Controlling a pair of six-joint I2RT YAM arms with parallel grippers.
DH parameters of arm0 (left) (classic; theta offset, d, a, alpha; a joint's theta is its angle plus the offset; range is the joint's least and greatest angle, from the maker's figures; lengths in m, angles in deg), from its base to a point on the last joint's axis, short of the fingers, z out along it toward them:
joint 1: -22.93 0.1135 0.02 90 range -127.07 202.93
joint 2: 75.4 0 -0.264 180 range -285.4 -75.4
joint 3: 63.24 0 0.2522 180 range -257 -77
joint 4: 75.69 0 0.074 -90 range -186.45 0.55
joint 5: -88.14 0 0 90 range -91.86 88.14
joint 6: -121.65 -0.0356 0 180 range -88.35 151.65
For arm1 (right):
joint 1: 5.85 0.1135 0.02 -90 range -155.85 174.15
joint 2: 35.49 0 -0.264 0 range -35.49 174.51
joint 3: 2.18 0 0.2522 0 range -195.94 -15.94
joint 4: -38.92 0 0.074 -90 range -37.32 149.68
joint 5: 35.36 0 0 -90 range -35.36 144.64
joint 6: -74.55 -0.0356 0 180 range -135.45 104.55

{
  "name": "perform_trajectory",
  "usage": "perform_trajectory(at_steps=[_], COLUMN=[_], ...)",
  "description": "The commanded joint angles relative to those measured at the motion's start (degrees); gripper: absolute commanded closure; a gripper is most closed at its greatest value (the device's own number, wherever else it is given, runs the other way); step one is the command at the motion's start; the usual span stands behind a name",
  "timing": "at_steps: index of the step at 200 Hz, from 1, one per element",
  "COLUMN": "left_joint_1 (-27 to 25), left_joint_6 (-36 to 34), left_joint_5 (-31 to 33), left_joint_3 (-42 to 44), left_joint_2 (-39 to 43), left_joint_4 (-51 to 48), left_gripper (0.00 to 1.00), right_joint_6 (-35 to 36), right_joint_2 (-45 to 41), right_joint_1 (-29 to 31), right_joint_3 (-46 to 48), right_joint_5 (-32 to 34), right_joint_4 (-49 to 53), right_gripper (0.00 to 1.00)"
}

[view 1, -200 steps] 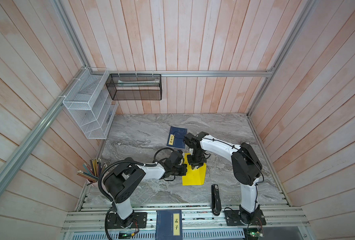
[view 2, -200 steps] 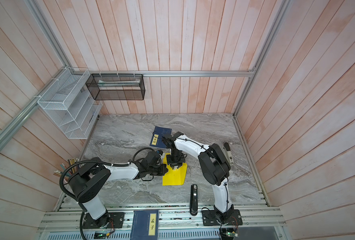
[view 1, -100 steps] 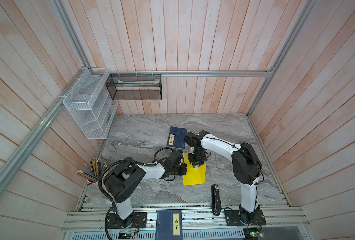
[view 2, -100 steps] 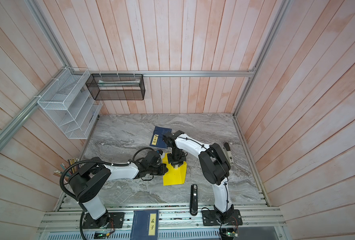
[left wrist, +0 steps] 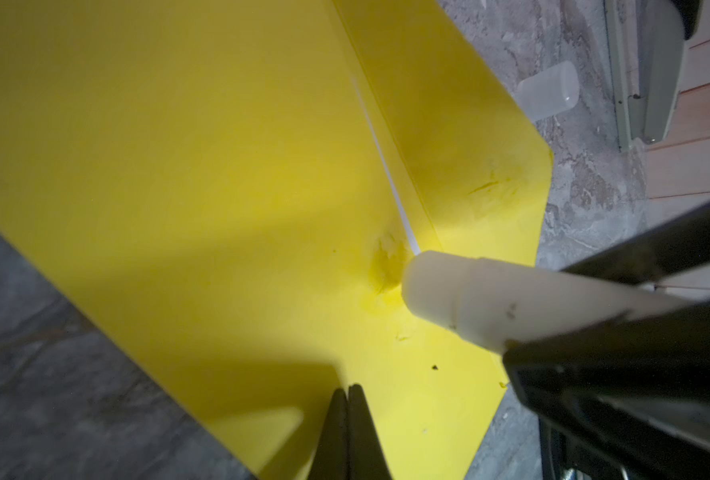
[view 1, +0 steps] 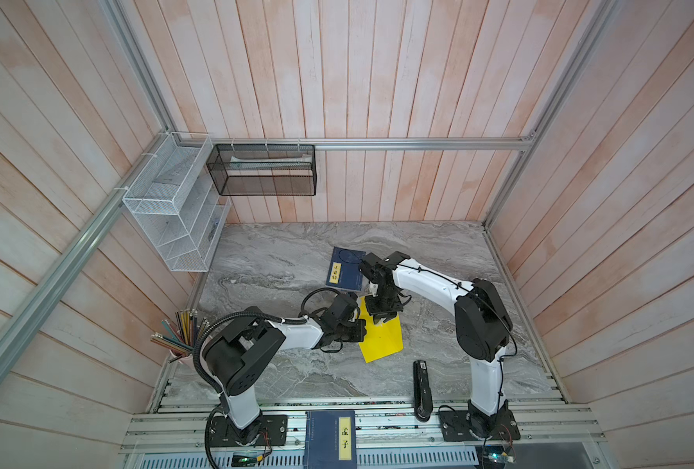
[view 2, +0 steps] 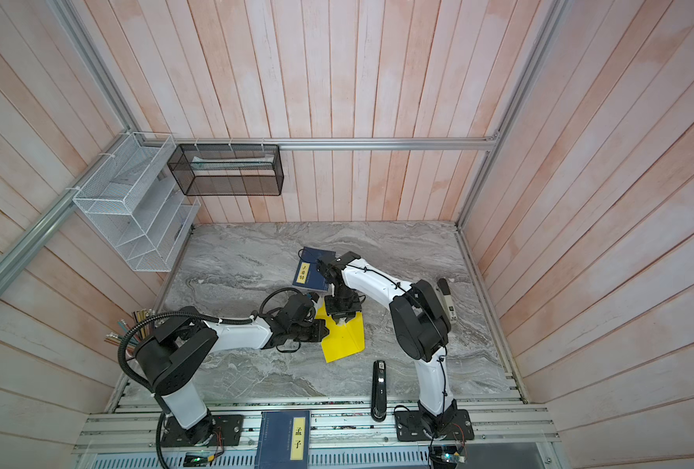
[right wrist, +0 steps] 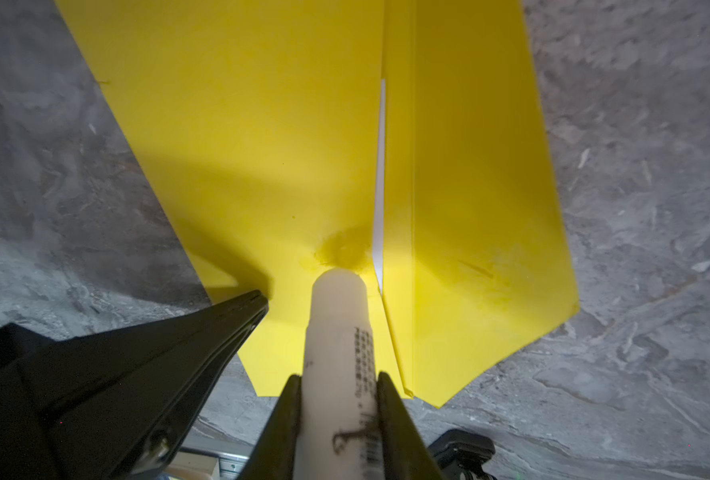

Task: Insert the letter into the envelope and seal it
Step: 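Keep rubbing glue on the envelope inner flap with the right gripper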

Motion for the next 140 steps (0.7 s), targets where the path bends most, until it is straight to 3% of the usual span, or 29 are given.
perform_trajectory(at_steps=[1, 92, 140], left_joint_1=[0.24, 0.24, 0.20], left_joint_6=[-0.91, -0.91, -0.98], left_joint_5=[1.05, 0.92, 1.26], left_joint_3=[0.20, 0.29, 0.27], left_joint_2=[-2.55, -2.30, -1.96], left_joint_4=[-3.98, -3.98, -4.42], left_gripper=[1.00, 1.00, 1.00], right_joint_6=[-0.10, 0.86, 0.78], right_joint_2=[0.42, 4.37, 5.46], right_joint_1=[0.11, -0.33, -0.76], right_joint_3=[-0.97, -0.36, 1.74], right_joint_5=[-0.61, -1.77, 2.64], right_joint_4=[0.09, -1.78, -0.16], right_gripper=[1.00, 1.00, 1.00])
